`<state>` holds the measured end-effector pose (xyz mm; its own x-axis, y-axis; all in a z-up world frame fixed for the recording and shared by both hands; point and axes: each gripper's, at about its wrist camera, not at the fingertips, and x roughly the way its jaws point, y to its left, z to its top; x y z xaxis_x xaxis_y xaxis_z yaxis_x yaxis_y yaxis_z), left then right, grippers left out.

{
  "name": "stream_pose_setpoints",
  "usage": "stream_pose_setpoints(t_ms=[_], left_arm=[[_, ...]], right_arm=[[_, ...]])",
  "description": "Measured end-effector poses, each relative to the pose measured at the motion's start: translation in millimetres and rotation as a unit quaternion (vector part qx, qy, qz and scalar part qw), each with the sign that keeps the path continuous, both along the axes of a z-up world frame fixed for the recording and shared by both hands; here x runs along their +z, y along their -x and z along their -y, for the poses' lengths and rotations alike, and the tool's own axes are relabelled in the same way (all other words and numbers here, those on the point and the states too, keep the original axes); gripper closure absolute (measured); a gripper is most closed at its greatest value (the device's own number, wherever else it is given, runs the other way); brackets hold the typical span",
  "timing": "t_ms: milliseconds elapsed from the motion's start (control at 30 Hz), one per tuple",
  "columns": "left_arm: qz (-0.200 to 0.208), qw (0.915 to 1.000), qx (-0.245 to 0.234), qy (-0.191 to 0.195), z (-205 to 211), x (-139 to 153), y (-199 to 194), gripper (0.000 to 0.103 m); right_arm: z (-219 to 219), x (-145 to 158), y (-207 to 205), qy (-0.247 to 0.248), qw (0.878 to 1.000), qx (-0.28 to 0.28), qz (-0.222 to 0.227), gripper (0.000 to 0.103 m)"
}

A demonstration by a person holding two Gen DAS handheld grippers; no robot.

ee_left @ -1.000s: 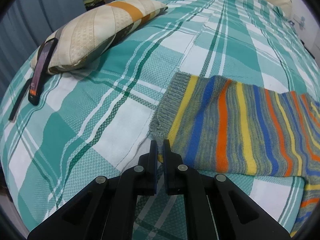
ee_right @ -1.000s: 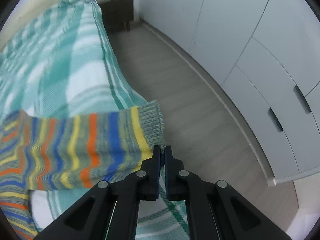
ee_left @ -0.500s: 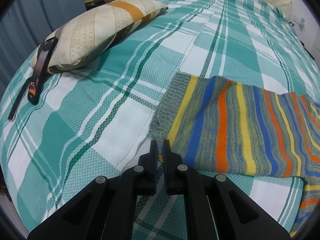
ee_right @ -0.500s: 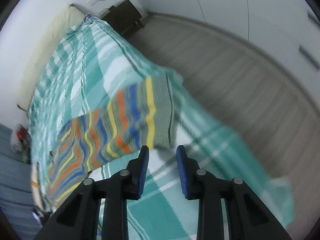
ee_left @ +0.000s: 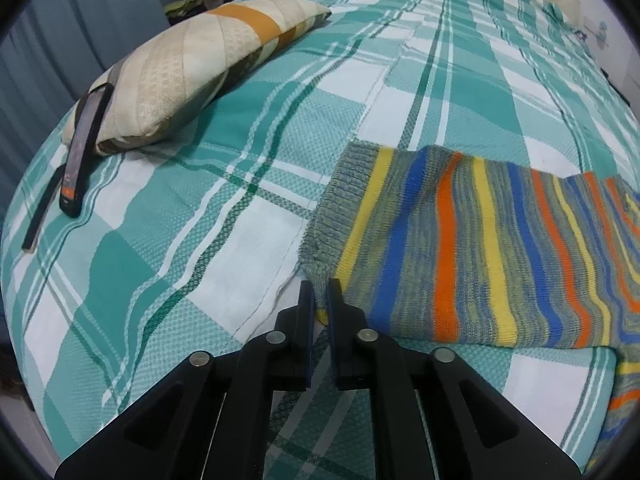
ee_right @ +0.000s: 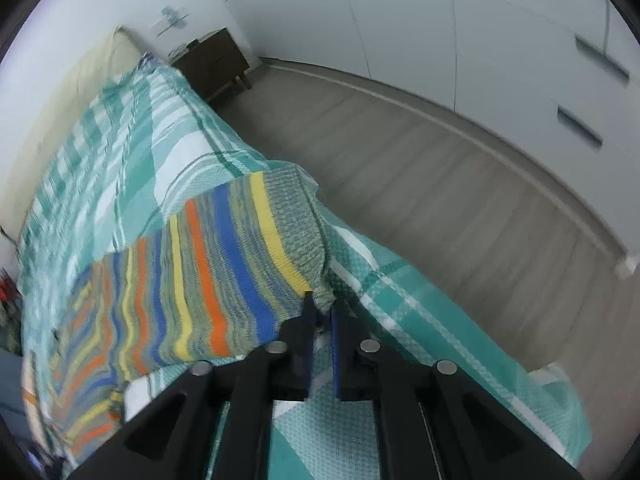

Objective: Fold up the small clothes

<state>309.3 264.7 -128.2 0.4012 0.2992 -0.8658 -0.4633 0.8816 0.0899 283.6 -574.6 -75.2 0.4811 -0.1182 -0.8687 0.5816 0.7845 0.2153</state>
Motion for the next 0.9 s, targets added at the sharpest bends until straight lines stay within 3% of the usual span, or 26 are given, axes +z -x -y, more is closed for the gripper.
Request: stream_pose_setpoints(t_ms=[33,67,133,267,333,400,500,600,633,700,767,800,900], left_arm=[[0.003,1.0000,0.003,0.005,-2,4,5,0.075],[0.007,0.9999,0.006,0.011,-3,10,15,0.058],[0.024,0.9993,-0.003,0.029,-2,23,41,0.054],[0.039,0.9930,-0.071,0.085,26,37,115,0.057],[0.037,0.9800,-0.129,0.147,55,36,154,0.057],[0.038,0.9681,-0.181,0.170,93,35,184,0.057],[0.051,0.9483,-0.278,0.145,169,34,218,0.056],[0.022,0.9269,-0.355,0.119,225,17,226,0.054],[-0.006,0.9249,-0.367,0.097,240,5,225,0.053],[-0.005,0.9226,-0.383,0.048,251,-1,234,0.052],[-0.021,0.9216,-0.385,0.040,248,3,239,0.045],[-0.028,0.9242,-0.379,0.040,242,5,242,0.038],[-0.033,0.9349,-0.350,0.048,219,7,256,0.032]], right_arm=[[-4,2,0,0.008,1.000,0.009,0.000,0.071],[-9,6,4,0.016,1.000,0.017,0.003,0.044],[-16,14,19,0.031,0.999,0.023,0.008,0.030],[-47,27,66,0.059,0.995,0.081,-0.003,0.030],[-70,27,82,0.046,0.991,0.123,-0.012,0.030],[-113,27,100,0.023,0.981,0.191,-0.015,0.032],[-194,31,124,-0.012,0.952,0.307,0.003,0.033],[-275,25,140,-0.019,0.909,0.417,0.004,0.033],[-296,16,143,-0.011,0.896,0.443,-0.011,0.033],[-313,-13,148,0.010,0.886,0.457,-0.070,0.033],[-309,-42,159,0.019,0.891,0.433,-0.132,0.034],[-308,-40,164,0.023,0.894,0.430,-0.121,0.034],[-304,-33,174,0.036,0.901,0.411,-0.135,0.034]])
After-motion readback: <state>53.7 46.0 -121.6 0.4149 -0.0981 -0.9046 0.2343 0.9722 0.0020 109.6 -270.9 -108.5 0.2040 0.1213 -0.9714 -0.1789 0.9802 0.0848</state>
